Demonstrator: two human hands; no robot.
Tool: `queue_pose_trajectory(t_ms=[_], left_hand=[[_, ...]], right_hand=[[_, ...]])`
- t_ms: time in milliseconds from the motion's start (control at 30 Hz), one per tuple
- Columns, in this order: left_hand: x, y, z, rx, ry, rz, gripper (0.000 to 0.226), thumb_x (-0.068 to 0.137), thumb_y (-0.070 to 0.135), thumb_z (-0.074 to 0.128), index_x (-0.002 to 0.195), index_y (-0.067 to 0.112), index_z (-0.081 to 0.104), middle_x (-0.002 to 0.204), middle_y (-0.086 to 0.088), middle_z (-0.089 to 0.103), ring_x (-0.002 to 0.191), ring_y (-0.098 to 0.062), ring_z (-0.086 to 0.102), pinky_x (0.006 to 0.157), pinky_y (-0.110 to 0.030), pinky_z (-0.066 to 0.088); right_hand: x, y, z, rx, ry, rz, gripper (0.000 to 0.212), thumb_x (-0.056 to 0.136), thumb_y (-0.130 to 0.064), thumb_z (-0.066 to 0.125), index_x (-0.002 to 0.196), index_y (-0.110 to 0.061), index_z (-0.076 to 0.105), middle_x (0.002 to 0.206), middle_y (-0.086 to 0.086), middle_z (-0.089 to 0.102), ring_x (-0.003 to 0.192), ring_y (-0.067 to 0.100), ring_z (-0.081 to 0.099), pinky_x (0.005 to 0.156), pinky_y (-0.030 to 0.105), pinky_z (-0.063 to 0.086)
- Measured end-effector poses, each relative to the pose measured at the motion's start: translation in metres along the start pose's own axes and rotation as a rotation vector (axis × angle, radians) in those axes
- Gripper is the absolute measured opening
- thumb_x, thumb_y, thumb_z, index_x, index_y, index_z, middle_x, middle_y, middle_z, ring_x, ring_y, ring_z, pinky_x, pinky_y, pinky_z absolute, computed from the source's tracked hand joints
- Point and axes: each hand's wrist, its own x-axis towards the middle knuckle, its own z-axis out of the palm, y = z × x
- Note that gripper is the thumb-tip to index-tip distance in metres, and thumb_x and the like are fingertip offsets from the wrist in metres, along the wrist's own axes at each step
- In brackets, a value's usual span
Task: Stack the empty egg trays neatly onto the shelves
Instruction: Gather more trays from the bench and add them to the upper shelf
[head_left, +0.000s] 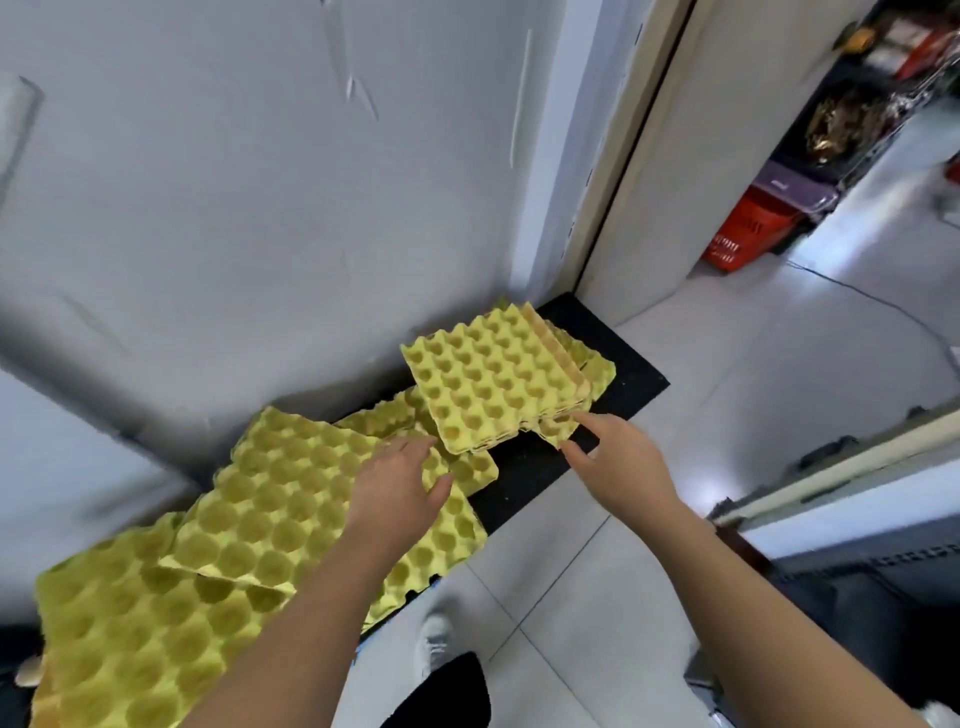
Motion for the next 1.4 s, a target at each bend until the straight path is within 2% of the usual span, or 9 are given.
queue_pose_trajectory(t_ms=[67, 333, 533, 833, 933, 1067, 1167, 1300, 1400], left_hand=[[0.037, 0.003, 0.02, 0.012, -0.07, -0.028, 0.053, 0.093, 0.045, 0.055, 0.141, 0.024, 0.046, 0.133, 0.005, 0.056, 0.12, -0.017, 0.053, 0.095, -0.034, 0.046], [0.145, 0.006, 0.094, -0.152, -0.218, -0.325, 0.073, 0.084, 0.046, 0.069, 0.145, 0.02, 0.037, 0.138, -0.003, 0.05, 0.126, -0.021, 0.048, 0.098, -0.036, 0.045], [0.191, -0.003, 0.155, -0.223, -0.227, -0.568, 0.093, 0.082, 0.045, 0.073, 0.151, 0.017, 0.018, 0.153, -0.009, 0.027, 0.14, -0.029, 0.03, 0.11, -0.047, 0.035], [0.219, -0.028, 0.227, -0.353, -0.235, -0.911, 0.126, 0.072, 0.051, 0.08, 0.155, 0.02, -0.01, 0.162, -0.012, 0.012, 0.146, -0.035, 0.02, 0.114, -0.051, 0.03], [0.227, -0.027, 0.237, -0.426, -0.211, -0.942, 0.128, 0.073, 0.043, 0.082, 0.154, 0.017, -0.013, 0.162, -0.012, 0.016, 0.143, -0.035, 0.029, 0.109, -0.047, 0.034], [0.234, -0.025, 0.241, -0.407, -0.186, -0.963, 0.13, 0.062, 0.047, 0.086, 0.155, 0.016, 0.002, 0.16, -0.013, 0.02, 0.143, -0.034, 0.029, 0.108, -0.051, 0.038], [0.234, -0.022, 0.237, -0.455, -0.169, -0.952, 0.13, 0.06, 0.045, 0.088, 0.155, 0.017, 0.004, 0.159, -0.011, 0.019, 0.142, -0.032, 0.03, 0.108, -0.049, 0.036], [0.233, -0.015, 0.223, -0.505, -0.111, -0.925, 0.131, 0.058, 0.045, 0.09, 0.156, 0.022, 0.005, 0.16, -0.008, 0.015, 0.14, -0.03, 0.033, 0.108, -0.048, 0.036], [0.232, -0.012, 0.208, -0.543, -0.101, -0.897, 0.135, 0.05, 0.051, 0.089, 0.155, 0.025, 0.008, 0.159, -0.005, 0.018, 0.141, -0.027, 0.031, 0.111, -0.049, 0.034]], right_hand=[[0.034, 0.016, 0.004, 0.015, -0.021, 0.044, 0.047, 0.094, -0.036, 0.055, 0.138, -0.021, 0.05, 0.136, -0.001, 0.054, 0.122, 0.017, 0.051, 0.094, 0.028, 0.041], [0.153, 0.074, 0.038, 0.047, -0.124, 0.061, 0.051, 0.093, -0.033, 0.058, 0.139, -0.014, 0.046, 0.137, 0.003, 0.051, 0.124, 0.019, 0.047, 0.097, 0.028, 0.037], [0.245, 0.124, 0.087, 0.084, -0.251, 0.052, 0.062, 0.091, -0.038, 0.059, 0.144, -0.015, 0.039, 0.143, 0.005, 0.043, 0.131, 0.022, 0.039, 0.103, 0.035, 0.036], [0.326, 0.172, 0.149, 0.022, -0.426, 0.066, 0.082, 0.087, -0.049, 0.062, 0.152, -0.026, 0.017, 0.159, 0.014, 0.007, 0.146, 0.031, 0.009, 0.113, 0.045, 0.027], [0.34, 0.181, 0.16, 0.008, -0.46, 0.069, 0.089, 0.082, -0.053, 0.065, 0.151, -0.028, 0.016, 0.158, 0.016, 0.008, 0.146, 0.033, 0.008, 0.115, 0.049, 0.024], [0.347, 0.185, 0.164, 0.082, -0.434, 0.086, 0.092, 0.076, -0.05, 0.072, 0.15, -0.03, 0.02, 0.153, 0.015, 0.015, 0.142, 0.033, 0.01, 0.112, 0.05, 0.027], [0.345, 0.187, 0.167, 0.109, -0.426, 0.091, 0.093, 0.075, -0.052, 0.071, 0.15, -0.032, 0.019, 0.155, 0.015, 0.008, 0.144, 0.033, 0.006, 0.113, 0.052, 0.026], [0.344, 0.183, 0.167, 0.217, -0.407, 0.169, 0.088, 0.078, -0.045, 0.072, 0.151, -0.03, 0.024, 0.158, 0.006, -0.004, 0.146, 0.027, 0.0, 0.115, 0.047, 0.025], [0.343, 0.177, 0.162, 0.295, -0.404, 0.21, 0.086, 0.08, -0.04, 0.073, 0.151, -0.028, 0.026, 0.157, 0.005, 0.006, 0.145, 0.025, 0.007, 0.113, 0.044, 0.03]])
